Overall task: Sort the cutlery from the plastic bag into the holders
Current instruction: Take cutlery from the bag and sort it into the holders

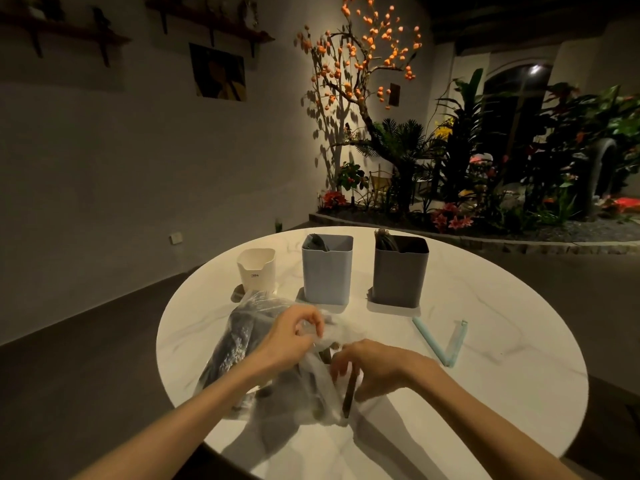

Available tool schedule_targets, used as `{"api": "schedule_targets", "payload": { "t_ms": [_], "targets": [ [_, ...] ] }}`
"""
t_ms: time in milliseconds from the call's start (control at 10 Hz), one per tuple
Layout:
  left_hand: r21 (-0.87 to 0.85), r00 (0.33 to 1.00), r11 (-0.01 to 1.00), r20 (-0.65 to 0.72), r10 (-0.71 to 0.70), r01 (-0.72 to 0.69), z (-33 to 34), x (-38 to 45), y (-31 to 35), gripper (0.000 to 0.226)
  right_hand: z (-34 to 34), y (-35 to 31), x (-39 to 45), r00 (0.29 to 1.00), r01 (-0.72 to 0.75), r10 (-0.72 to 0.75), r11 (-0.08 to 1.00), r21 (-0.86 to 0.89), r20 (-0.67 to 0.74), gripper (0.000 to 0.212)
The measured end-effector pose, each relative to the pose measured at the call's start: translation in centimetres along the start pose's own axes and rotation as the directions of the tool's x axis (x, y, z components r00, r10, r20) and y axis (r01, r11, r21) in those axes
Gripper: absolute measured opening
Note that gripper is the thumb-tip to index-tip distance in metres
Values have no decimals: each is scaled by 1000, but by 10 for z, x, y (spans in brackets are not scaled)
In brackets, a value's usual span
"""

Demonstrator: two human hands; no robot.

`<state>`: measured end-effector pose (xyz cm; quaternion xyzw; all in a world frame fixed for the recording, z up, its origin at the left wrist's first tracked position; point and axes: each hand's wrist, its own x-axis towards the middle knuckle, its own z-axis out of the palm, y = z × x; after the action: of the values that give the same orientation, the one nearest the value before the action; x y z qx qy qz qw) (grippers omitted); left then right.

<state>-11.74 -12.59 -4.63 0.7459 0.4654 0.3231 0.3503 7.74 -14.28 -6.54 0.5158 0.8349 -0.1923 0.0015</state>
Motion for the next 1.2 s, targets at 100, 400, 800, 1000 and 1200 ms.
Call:
{"api": "schedule_targets", "payload": {
  "t_ms": [100, 400, 800, 1000, 1200],
  "targets": [
    [307, 1000, 952, 22, -2, -5, -1, -2, 0, 40, 8, 1, -2, 1000, -3, 3, 995, -105, 0, 45],
    [408, 985, 913, 167, -46, -27, -4, -7, 1, 93, -11, 8, -13, 913, 107, -13, 972, 209, -408, 28],
    [287, 967, 935, 203, 154, -209, -6, -11, 9, 111, 2, -9, 17, 905, 99, 120, 874, 476, -409, 22],
    [187, 962, 965, 233, 139, -185, -10, -9, 0, 110, 2, -22, 44, 878, -190, 356, 873, 448, -321, 29],
    [193, 957, 969, 273, 97, -154, -11, -9, -8, 110, 13, -35, 70, 891, -356, 397, 912, 202, -220, 45]
  ]
}}
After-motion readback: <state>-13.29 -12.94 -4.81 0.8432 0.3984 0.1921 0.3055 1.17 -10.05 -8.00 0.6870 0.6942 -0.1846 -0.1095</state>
